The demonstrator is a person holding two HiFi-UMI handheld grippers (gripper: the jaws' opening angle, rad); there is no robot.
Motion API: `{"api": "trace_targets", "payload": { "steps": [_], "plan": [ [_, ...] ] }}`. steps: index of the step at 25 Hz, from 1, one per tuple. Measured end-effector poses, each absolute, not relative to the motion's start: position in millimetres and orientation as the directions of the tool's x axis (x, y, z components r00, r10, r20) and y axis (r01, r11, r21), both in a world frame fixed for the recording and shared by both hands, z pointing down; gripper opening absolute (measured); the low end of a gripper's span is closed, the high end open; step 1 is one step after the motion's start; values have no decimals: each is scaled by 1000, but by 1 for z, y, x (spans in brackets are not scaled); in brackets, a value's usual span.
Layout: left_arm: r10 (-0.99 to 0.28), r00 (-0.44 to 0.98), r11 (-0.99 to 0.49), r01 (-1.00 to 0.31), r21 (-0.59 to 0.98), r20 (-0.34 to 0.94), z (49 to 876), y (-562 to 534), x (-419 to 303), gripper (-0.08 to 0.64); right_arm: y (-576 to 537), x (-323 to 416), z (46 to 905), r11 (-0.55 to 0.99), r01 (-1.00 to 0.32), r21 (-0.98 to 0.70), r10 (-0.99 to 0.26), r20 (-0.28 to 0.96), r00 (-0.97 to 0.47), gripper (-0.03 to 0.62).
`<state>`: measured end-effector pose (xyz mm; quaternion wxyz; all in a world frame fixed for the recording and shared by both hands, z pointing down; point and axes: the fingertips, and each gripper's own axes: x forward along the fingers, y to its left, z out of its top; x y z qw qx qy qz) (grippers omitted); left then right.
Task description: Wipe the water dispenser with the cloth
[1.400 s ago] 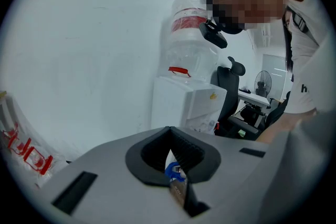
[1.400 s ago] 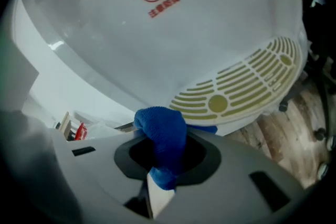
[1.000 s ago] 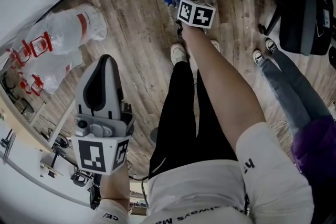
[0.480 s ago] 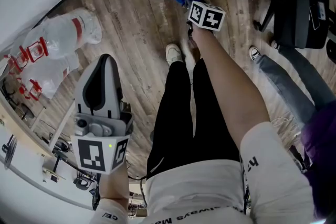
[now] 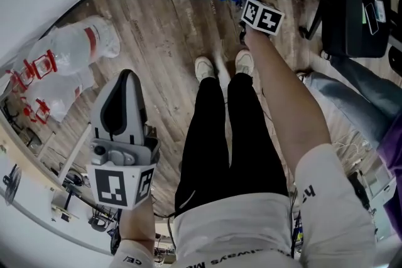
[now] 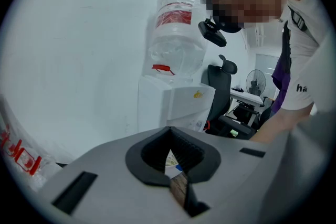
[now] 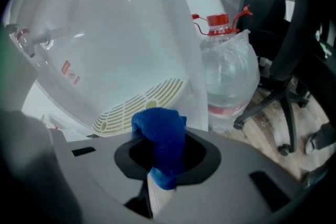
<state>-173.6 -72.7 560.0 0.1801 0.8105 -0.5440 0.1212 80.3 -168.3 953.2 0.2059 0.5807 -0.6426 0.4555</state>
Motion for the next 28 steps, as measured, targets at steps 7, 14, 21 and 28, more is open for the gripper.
{"api": "trace_targets", "payload": {
  "steps": [7, 14, 21, 28],
  "plan": [
    [-840, 377, -345, -926, 152, 390, 554, -74, -156, 18, -190, 121, 948, -80, -952, -297, -566, 799, -202, 78],
    [-846, 368, -342, -930, 137, 385, 547, -72, -139, 18, -216, 152, 921, 43, -972, -229, -601, 772, -209, 78],
    [-868, 379, -353, -926, 138, 321, 512, -68, -115, 18, -185, 167, 821, 182, -957, -227, -696, 657, -288, 80],
    [-888, 384, -363, -923, 126, 253, 441, -51, -94, 18, -118, 168, 649, 378, -916, -137, -742, 546, -388, 80]
  ]
}}
